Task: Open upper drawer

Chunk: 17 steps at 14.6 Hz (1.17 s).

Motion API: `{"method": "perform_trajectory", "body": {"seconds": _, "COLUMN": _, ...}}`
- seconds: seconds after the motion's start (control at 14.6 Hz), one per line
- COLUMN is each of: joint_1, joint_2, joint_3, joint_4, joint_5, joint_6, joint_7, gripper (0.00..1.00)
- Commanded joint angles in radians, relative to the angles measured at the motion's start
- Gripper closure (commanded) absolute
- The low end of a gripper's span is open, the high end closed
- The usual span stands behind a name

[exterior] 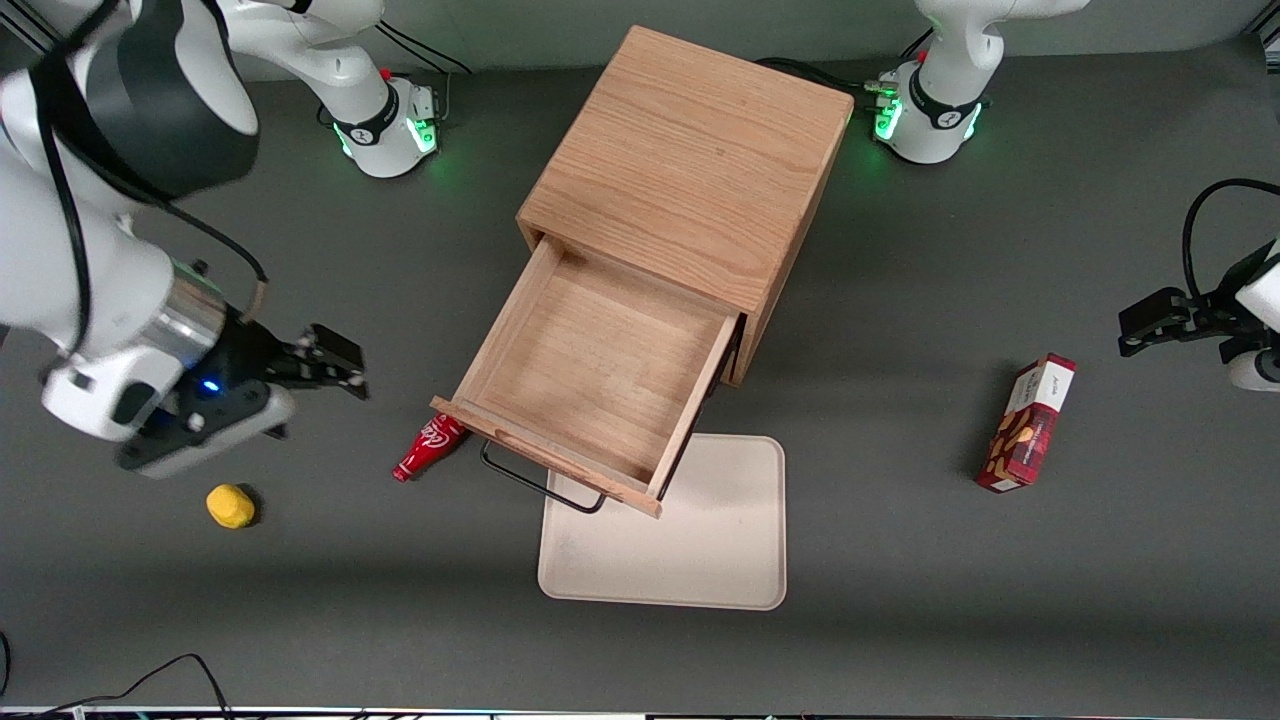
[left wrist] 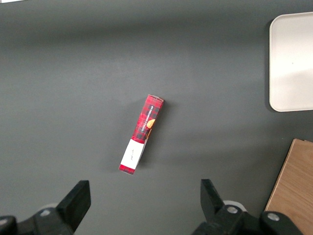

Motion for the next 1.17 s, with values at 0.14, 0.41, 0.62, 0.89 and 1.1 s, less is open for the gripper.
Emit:
{"method": "perform_trajectory", "body": {"seconds": 0.14, "joint_1": -0.066, "joint_2": -0.218, "joint_3": 0.020, "joint_4": -0.329, "joint_5": -0.167, "joint_6": 0.078, "joint_7": 0.253, "gripper": 0.00}}
{"method": "perform_trajectory", "body": {"seconds": 0.41, "joint_1": -0.134, "joint_2": -0.296, "joint_3": 0.015, "joint_4": -0.445, "joint_5": -0.156, "joint_6": 0.145, "joint_7": 0.252, "gripper": 0.00}}
{"method": "perform_trajectory", "body": {"seconds": 0.62, "joint_1": -0.160, "joint_2": -0.299, "joint_3": -0.009, "joint_4": -0.430, "joint_5": -0.133, "joint_6": 0.143, "joint_7": 0.233, "gripper": 0.00}}
{"method": "perform_trajectory", "body": {"seconds": 0.89, "joint_1": -0.157, "joint_2": -0.273, "joint_3": -0.042, "joint_4": -0.390, "joint_5": -0.109, "joint_6": 0.139, "joint_7": 0.238, "gripper": 0.00}}
{"method": "perform_trajectory", "body": {"seconds": 1.1, "joint_1": -0.154, "joint_2": -0.262, "joint_3": -0.042, "joint_4": -0.382, "joint_5": -0.081, "joint_6": 0.139, "joint_7": 0.230, "gripper": 0.00}}
